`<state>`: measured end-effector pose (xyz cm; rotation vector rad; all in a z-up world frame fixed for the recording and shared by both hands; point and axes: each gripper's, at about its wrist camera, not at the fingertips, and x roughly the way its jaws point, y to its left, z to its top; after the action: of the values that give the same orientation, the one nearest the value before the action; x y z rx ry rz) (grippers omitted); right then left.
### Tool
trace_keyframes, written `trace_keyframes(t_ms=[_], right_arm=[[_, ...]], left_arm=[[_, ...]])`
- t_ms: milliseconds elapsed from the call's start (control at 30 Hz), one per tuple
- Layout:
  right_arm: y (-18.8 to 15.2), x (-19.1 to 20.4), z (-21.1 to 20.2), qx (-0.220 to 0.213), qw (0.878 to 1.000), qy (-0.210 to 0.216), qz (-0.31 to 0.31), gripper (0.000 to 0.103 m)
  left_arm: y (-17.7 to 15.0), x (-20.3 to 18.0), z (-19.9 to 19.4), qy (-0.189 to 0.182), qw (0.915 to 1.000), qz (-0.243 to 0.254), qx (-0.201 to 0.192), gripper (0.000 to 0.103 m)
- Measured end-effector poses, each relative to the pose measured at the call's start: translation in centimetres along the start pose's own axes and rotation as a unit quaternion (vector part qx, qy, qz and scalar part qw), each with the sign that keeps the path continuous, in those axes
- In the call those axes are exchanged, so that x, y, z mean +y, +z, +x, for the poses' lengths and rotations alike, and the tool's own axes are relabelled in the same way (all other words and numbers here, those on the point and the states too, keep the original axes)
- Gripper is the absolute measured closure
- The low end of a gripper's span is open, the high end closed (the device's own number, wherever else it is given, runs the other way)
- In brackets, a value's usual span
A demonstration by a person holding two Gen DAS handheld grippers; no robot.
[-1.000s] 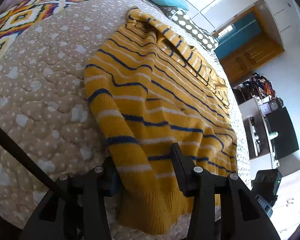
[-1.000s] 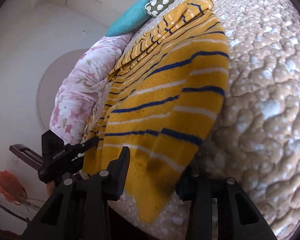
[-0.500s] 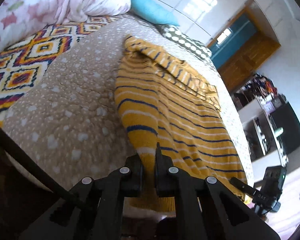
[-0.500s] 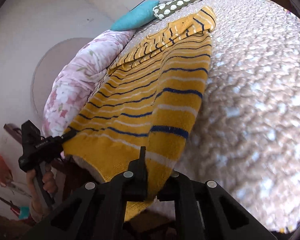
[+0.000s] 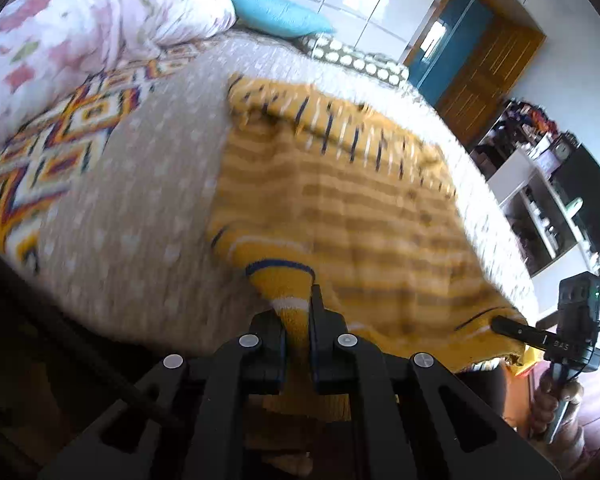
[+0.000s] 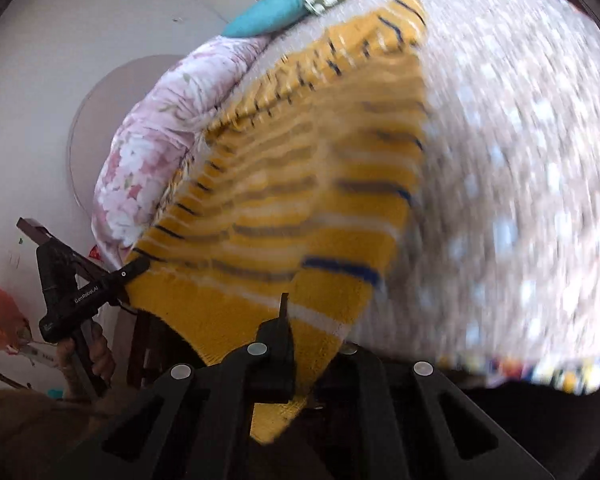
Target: Fold small clothes
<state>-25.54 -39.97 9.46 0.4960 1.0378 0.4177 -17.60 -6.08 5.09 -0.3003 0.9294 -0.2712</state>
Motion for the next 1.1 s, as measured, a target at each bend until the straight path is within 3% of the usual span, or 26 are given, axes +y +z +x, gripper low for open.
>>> trace_keyframes(t_ms=[200, 367, 600, 800, 900, 967, 1000, 1033, 1100], right_arm=[[10.3, 0.0, 2.3, -0.064, 0.998, -0.004, -0.007, 0.096], [17.8, -0.5, 5.3, -0.101, 0.994, -0.027, 0.013, 0.096], [24.9, -2.2, 9.1, -0.099, 0.992, -0.050, 0.063, 0.096], [28.3, -5.4, 12.8, -0.076, 0.990, -0.071, 0.096, 0.093], [29.7, -8.2, 14.9, -0.058, 0.986, -0.062, 0.144, 0.078], [30.4, -9.5, 15.6, -0.059, 0.983, -0.052, 0.165, 0.064], [30.7, -10.1, 15.9, -0.062, 0.981, -0.045, 0.178, 0.061], [31.0, -10.7, 16.2, -0.067, 0.979, -0.038, 0.190, 0.055], [31.5, -11.5, 16.4, -0.074, 0.976, -0.027, 0.204, 0.053]], left_arm=[[10.4, -0.8, 3.2, 0.018, 0.9990, 0.008, -0.039, 0.095], [18.5, 0.2, 8.6, 0.022, 0.9987, -0.031, -0.033, 0.095], [23.8, 0.5, 14.8, 0.052, 0.9979, -0.037, -0.007, 0.095], [27.3, 2.2, 19.7, 0.038, 0.9962, -0.070, 0.035, 0.090], [28.4, 4.1, 21.9, -0.002, 0.9908, -0.124, 0.052, 0.079], [28.8, 5.0, 22.2, -0.027, 0.9873, -0.151, 0.040, 0.059], [29.0, 5.2, 22.0, -0.025, 0.9866, -0.159, 0.029, 0.051], [29.2, 5.7, 21.7, -0.015, 0.9856, -0.168, 0.011, 0.036], [29.6, 6.6, 21.4, -0.001, 0.9832, -0.182, -0.009, 0.032]])
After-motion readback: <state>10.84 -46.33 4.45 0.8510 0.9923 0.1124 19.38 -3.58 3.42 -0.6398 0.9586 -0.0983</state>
